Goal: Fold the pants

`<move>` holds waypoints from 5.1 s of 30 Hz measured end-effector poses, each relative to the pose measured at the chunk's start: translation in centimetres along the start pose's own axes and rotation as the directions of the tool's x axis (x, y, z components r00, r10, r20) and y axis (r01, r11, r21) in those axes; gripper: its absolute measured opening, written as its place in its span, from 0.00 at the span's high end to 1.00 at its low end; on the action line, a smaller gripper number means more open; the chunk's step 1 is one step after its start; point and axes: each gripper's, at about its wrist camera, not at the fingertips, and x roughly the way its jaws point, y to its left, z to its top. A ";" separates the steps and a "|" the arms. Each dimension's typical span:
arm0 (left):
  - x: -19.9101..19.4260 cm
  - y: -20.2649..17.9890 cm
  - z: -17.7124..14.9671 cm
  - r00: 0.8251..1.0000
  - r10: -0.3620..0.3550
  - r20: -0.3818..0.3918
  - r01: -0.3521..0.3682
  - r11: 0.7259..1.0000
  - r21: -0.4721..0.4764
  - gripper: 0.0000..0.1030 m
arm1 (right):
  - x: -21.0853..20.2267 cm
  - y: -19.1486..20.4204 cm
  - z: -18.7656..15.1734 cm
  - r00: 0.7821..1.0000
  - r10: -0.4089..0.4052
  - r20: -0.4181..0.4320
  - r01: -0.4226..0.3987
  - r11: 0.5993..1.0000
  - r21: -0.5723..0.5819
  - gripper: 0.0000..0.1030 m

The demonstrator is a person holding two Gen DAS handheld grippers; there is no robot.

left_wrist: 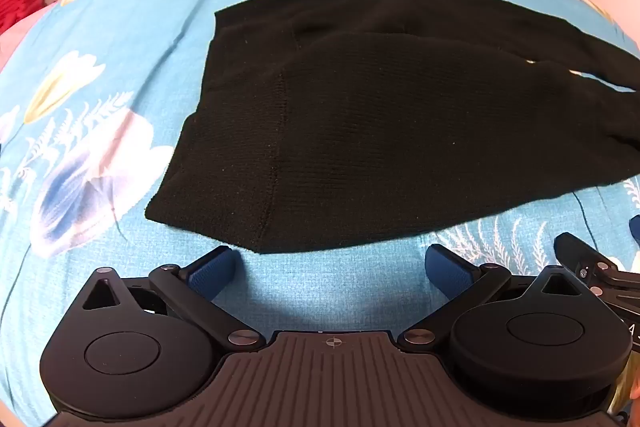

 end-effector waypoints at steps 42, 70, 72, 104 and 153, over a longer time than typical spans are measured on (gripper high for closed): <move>0.0 -0.1 0.3 1.000 0.005 -0.014 -0.005 1.000 0.001 0.00 | 0.5 0.6 0.3 0.999 0.038 -0.007 -0.038 0.999 -0.034 0.00; 0.0 -0.1 0.3 1.000 0.005 -0.014 -0.005 1.000 0.001 0.00 | 0.6 0.7 0.1 0.999 0.043 -0.010 -0.043 0.998 -0.038 0.00; 0.0 -0.1 0.3 1.000 0.005 -0.013 -0.005 1.000 0.001 0.00 | 0.6 0.7 0.1 0.999 0.043 -0.009 -0.043 0.998 -0.038 0.00; 0.0 0.0 0.4 1.000 -0.001 -0.007 0.001 1.000 0.003 0.00 | 0.4 0.7 -0.3 0.998 0.050 0.023 -0.049 0.998 -0.046 0.00; -0.7 7.6 5.6 0.942 -0.300 0.152 0.298 0.954 0.036 0.00 | -2.6 1.0 1.5 0.940 0.246 0.235 -0.125 0.893 -0.432 0.30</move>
